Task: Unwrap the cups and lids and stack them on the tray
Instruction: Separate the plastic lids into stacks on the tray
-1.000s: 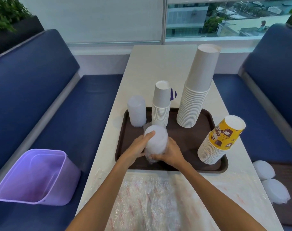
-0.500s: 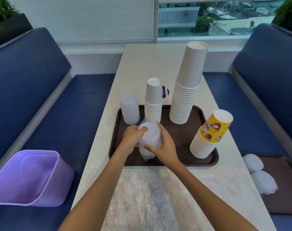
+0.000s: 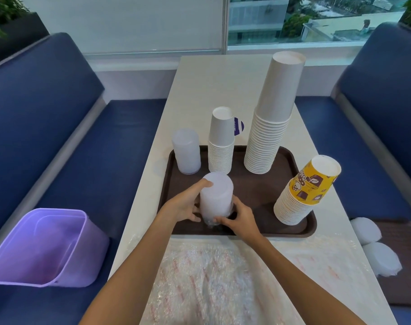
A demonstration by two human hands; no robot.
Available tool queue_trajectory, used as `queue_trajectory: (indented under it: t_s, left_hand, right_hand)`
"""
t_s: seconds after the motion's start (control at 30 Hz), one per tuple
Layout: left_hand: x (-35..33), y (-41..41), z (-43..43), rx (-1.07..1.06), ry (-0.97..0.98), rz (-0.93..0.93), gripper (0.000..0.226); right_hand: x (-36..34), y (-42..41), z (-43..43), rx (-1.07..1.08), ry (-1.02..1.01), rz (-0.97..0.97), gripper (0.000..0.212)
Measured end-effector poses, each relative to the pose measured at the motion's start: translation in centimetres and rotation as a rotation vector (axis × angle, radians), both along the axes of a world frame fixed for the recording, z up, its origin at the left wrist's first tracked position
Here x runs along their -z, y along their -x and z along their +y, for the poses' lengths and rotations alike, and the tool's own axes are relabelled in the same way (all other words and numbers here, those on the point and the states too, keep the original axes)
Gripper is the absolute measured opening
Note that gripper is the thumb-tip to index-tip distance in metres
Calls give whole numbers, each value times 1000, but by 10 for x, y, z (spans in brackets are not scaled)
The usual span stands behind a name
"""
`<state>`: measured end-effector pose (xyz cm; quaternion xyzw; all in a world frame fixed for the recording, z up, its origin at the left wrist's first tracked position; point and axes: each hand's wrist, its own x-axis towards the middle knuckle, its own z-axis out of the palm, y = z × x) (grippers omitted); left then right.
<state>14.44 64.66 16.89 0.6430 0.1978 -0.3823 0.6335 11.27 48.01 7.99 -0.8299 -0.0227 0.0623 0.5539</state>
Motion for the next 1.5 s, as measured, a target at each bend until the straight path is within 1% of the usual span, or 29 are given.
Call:
queue_trajectory:
  t_s: [0.07, 0.13, 0.17, 0.2, 0.23, 0.33, 0.37, 0.43, 0.5, 0.57, 0.67, 0.73, 0.83, 0.9, 0.97, 1.1, 1.17, 1.23, 1.3, 1.5]
  left_hand:
    - [5, -1, 2, 24, 17, 23, 70]
    - [8, 0, 1, 32, 19, 33, 85]
    - [9, 0, 1, 17, 15, 23, 94]
    - [8, 0, 0, -5, -11, -1, 96]
    - [8, -1, -2, -33, -61, -46, 90]
    - [6, -2, -5, -113, -239, -259, 61]
    - [5, -3, -5, -137, -260, -311, 53]
    - [3, -3, -7, -164, -252, -352, 39]
    - [2, 0, -10, -161, -231, -333, 29]
    - [1, 2, -12, -137, -232, -300, 33]
    - [0, 3, -14, -113, -215, -235, 46]
    - [-1, 4, -16, -111, -179, -174, 51]
    - [-3, 6, -23, -83, -142, -125, 57]
    - [-5, 6, -30, -44, -177, -138, 58]
    - [-6, 4, -34, 2, -253, -211, 57]
    - [-8, -9, -32, 100, -468, -571, 46]
    - [-13, -16, -29, 198, -543, -695, 43]
    - [-18, -22, -29, 300, -599, -754, 39]
    - [-20, -27, -28, 366, -640, -774, 37]
    - [-23, -30, -29, 402, -750, -831, 39]
  right_hand:
    - [2, -4, 1, -26, 67, -9, 74]
    - [1, -5, 0, -45, 107, -22, 75]
    - [0, -5, 0, -51, 118, -33, 76]
    - [-1, -5, 0, -54, 123, -47, 78]
    - [-1, -4, 0, -50, 111, -68, 82]
    - [-4, 2, 1, 21, 80, -124, 96]
    - [-6, 5, 2, 54, 61, -141, 98]
    - [-12, 5, 6, 92, -17, -141, 95]
    - [-19, 3, 11, 94, -58, -118, 87]
    - [-22, -1, 13, 78, -67, -81, 85]
    - [-24, -6, 9, 23, -76, -13, 87]
    - [-27, -9, 6, -2, -75, -1, 89]
    - [-32, -9, 5, 36, -98, -19, 94]
    - [-34, -7, 6, 101, -126, -36, 96]
    - [-35, -6, 5, 149, -133, -57, 98]
    - [-39, -5, 3, 174, -149, -99, 94]
    - [-40, -7, 5, 177, -144, -99, 91]
    - [-40, -9, 6, 183, -137, -91, 90]
    - [-39, -10, 6, 183, -143, -76, 91]
    - [-39, -12, 3, 155, -129, -46, 86]
